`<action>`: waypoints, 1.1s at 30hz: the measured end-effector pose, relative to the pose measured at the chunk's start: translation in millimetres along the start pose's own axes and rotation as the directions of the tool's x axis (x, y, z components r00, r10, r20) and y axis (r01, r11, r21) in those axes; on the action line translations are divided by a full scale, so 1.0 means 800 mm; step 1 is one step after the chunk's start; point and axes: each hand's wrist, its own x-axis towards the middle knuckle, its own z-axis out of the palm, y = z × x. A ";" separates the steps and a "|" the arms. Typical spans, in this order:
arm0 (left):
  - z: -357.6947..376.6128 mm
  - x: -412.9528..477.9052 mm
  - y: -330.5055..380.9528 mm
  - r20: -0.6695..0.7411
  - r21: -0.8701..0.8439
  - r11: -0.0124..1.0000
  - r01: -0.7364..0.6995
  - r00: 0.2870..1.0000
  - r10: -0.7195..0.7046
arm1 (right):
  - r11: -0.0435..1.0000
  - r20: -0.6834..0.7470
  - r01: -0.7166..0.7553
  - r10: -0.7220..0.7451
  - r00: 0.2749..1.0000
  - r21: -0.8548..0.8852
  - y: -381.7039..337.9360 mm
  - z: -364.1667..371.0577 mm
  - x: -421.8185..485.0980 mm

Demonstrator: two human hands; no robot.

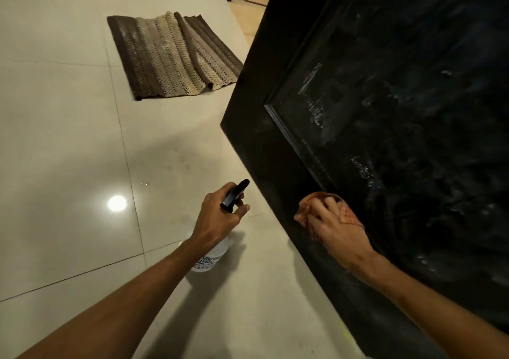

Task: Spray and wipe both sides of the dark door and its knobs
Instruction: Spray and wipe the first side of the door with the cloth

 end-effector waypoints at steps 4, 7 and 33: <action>0.038 -0.028 0.015 0.075 0.018 0.999 0.040 0.996 -0.042 | 0.985 -0.118 -0.134 0.147 0.982 0.111 0.015 -0.040 -0.079; 0.069 -0.047 0.036 0.101 0.043 0.998 0.050 0.993 -0.055 | 0.974 -0.036 -0.175 0.182 0.983 0.143 0.023 -0.041 -0.118; 0.014 -0.006 0.005 -0.081 0.021 0.999 -0.029 0.996 0.031 | 0.902 0.117 0.352 -0.333 0.936 -0.251 -0.026 0.002 0.104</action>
